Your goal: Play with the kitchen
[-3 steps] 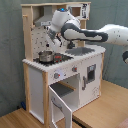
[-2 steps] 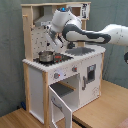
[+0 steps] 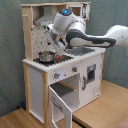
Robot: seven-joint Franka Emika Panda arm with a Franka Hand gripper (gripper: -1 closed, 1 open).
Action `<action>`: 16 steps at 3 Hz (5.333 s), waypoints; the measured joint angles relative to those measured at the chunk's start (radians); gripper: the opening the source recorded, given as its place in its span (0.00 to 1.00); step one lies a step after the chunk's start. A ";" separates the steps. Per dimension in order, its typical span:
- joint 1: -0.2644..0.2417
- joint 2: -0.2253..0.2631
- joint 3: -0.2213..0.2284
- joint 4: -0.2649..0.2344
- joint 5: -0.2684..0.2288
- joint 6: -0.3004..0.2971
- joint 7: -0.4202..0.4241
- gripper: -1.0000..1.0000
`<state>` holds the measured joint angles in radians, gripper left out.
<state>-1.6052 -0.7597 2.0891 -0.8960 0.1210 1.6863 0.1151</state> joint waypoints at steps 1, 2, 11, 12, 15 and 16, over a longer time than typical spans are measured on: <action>0.036 0.000 0.000 0.000 -0.096 -0.016 -0.015 1.00; 0.060 0.000 0.000 -0.002 -0.199 -0.031 -0.047 1.00; 0.452 -0.001 0.020 -0.216 -0.994 -0.171 -0.315 1.00; 0.511 0.002 0.019 -0.286 -1.070 -0.138 -0.312 1.00; 0.663 0.057 0.004 -0.512 -1.231 -0.062 -0.305 1.00; 0.714 0.096 -0.001 -0.603 -1.274 -0.052 -0.289 1.00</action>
<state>-0.8915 -0.6634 2.0877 -1.4988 -1.1534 1.6346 -0.1736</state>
